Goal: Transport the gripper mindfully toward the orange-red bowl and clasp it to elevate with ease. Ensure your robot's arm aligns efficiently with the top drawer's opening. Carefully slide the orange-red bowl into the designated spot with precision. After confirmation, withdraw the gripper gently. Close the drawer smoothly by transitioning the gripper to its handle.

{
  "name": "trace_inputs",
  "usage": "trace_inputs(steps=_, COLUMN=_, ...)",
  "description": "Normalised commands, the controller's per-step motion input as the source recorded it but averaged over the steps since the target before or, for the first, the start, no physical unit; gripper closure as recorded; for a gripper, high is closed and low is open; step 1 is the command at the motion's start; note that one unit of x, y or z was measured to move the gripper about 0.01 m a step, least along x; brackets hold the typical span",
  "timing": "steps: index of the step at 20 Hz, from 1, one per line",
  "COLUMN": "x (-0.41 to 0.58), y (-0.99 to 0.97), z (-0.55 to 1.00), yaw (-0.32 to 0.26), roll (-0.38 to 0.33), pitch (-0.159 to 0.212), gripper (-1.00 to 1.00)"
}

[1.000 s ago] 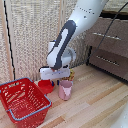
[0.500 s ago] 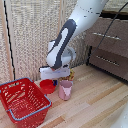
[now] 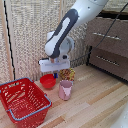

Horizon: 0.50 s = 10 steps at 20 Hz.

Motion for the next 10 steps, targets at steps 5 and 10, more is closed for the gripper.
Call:
trace_inputs(steps=5, x=0.306, y=-0.12, z=0.73, yaw=0.000, roll=-0.001, pitch=0.041, gripper=1.00)
trace_inputs(steps=10, x=0.222, y=-0.10, z=0.75, yaw=-0.011, roll=-0.003, pitch=0.096, gripper=1.00)
